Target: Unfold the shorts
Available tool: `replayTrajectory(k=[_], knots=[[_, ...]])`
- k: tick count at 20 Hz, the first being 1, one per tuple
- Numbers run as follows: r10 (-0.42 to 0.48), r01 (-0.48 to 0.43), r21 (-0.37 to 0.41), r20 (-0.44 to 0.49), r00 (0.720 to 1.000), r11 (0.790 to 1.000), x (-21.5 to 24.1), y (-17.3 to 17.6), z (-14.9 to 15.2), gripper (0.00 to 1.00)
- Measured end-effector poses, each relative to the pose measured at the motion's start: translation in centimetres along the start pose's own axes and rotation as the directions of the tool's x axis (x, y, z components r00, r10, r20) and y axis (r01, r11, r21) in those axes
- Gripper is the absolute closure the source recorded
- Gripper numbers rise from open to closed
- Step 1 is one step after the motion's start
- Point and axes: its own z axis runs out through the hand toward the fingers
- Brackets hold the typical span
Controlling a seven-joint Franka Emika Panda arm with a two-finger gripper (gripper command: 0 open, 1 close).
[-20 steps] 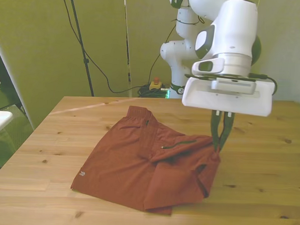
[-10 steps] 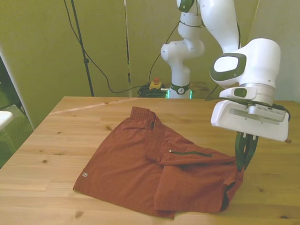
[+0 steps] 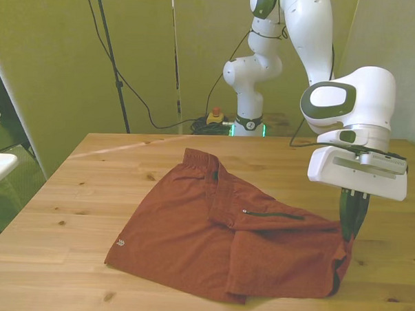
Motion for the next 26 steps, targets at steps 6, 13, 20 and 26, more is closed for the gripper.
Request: replayTrajectory(k=[6,13,20,26], knots=[[0.048,-0.048,-0.003,0.004,0.999,0.999,0.8,0.0,-0.3,0.00],[0.132,-0.126,-0.114,0.047,0.990,0.985,7.5,2.5,-4.2,0.00],[0.186,-0.143,-0.246,0.163,0.969,0.959,17.0,12.2,-7.4,0.00],[0.119,-0.019,-0.291,0.330,0.937,0.957,20.9,19.2,-5.8,0.00]])
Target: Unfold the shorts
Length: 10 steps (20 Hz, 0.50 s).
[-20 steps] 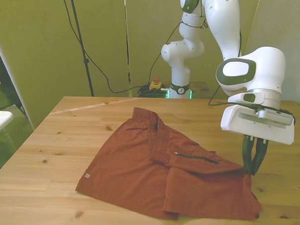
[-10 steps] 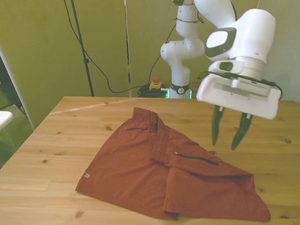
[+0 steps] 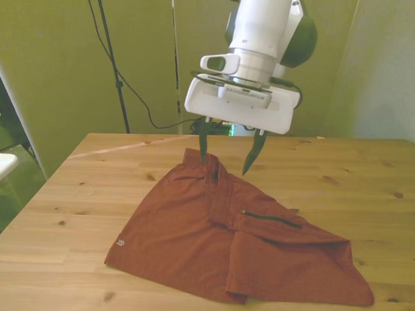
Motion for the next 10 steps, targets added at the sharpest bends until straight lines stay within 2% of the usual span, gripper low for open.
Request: replayTrajectory(k=[5,8,10], knots=[[-0.157,0.150,0.074,0.104,0.982,0.986,1.8,1.9,3.7,0.00],[-0.215,0.185,0.148,0.223,0.951,0.971,2.7,3.0,5.5,0.00],[-0.231,0.189,0.169,0.286,0.930,0.967,3.5,3.7,6.6,0.00]])
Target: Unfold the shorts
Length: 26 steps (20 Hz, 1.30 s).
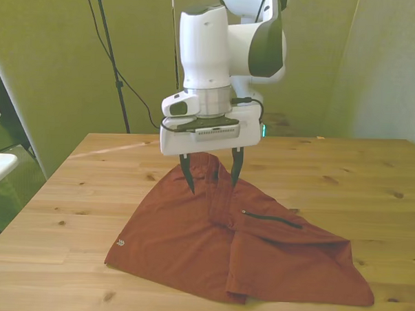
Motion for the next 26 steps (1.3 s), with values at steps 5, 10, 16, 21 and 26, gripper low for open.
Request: replayTrajectory(k=[5,10,16,21,26], knots=[[-0.013,0.013,-0.002,0.026,1.000,1.000,2.0,1.6,2.6,0.00],[-0.023,0.023,-0.011,0.051,0.998,1.000,2.6,1.4,5.0,0.00],[-0.044,0.045,-0.008,0.077,0.996,0.999,2.3,0.2,6.8,1.00],[-0.063,0.064,-0.006,0.081,0.995,0.998,1.9,-1.1,7.2,1.00],[-0.063,0.064,-0.008,0.086,0.994,0.998,1.9,-1.1,7.6,1.00]])
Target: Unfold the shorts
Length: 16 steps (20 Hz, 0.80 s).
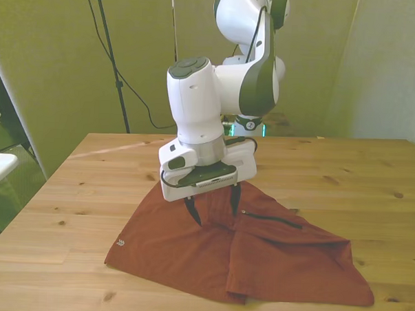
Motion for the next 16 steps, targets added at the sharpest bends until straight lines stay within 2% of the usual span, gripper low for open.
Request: replayTrajectory(k=[16], knots=[[-0.005,0.005,-0.001,-0.001,1.000,1.000,-0.03,-0.44,0.95,1.00]])
